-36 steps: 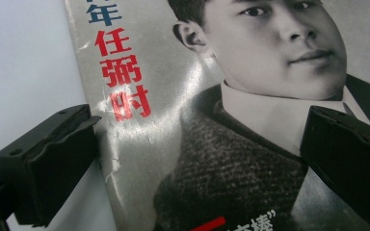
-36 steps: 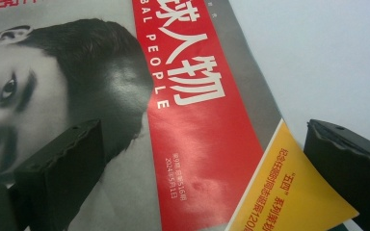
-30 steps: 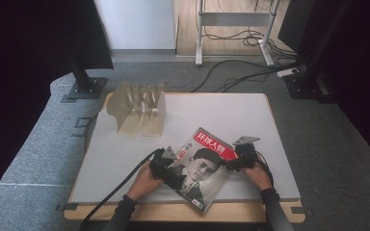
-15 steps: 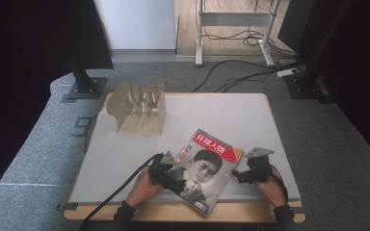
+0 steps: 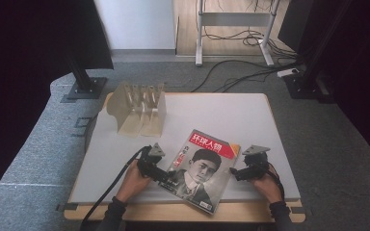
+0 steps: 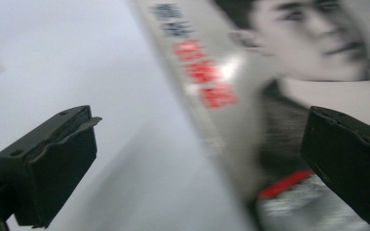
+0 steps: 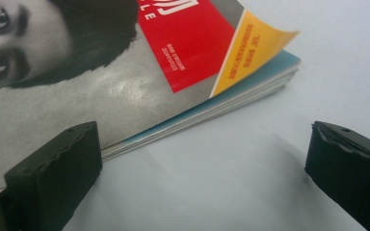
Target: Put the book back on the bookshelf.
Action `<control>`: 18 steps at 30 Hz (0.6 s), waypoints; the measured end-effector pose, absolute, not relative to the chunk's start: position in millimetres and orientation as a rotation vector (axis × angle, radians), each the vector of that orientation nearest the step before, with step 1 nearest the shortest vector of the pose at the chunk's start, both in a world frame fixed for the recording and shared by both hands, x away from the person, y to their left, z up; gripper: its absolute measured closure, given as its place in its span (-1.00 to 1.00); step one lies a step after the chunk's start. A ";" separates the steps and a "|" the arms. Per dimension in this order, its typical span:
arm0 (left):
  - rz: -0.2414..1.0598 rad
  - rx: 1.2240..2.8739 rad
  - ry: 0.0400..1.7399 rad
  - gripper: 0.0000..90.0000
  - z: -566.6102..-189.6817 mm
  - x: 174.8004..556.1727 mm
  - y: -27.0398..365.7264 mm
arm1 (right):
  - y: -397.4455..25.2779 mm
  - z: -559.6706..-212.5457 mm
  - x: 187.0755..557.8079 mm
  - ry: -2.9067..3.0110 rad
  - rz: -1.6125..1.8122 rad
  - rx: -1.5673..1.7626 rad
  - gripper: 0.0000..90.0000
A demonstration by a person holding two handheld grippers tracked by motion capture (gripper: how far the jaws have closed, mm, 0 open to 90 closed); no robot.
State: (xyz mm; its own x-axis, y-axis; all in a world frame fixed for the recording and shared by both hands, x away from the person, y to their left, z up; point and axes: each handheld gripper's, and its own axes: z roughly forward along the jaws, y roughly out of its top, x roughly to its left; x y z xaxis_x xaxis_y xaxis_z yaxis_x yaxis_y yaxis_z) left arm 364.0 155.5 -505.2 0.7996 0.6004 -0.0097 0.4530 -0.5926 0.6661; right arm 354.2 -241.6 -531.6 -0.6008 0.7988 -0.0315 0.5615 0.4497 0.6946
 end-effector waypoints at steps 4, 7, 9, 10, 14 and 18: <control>0.322 2.311 0.865 -1.00 -512.9 380.7 172.2 | -239.4 -531.6 363.8 2.349 0.925 1.161 -1.00; 0.293 2.308 0.880 -1.00 -522.3 384.9 172.5 | -236.7 -531.3 371.4 2.348 0.921 1.167 -1.00; 0.317 2.316 0.865 -1.00 -526.0 382.5 168.4 | -234.7 -531.3 375.9 2.344 0.919 1.169 -1.00; 0.316 2.317 0.877 -1.00 -525.6 382.0 168.1 | -233.7 -531.2 378.5 2.343 0.915 1.170 -1.00; 0.321 2.310 0.883 -1.00 -526.3 377.3 167.8 | -231.0 -530.0 388.7 2.345 0.899 1.182 -1.00; 0.320 2.310 0.860 -1.00 -526.9 370.3 166.3 | -230.4 -531.0 399.0 2.332 0.909 1.213 -1.00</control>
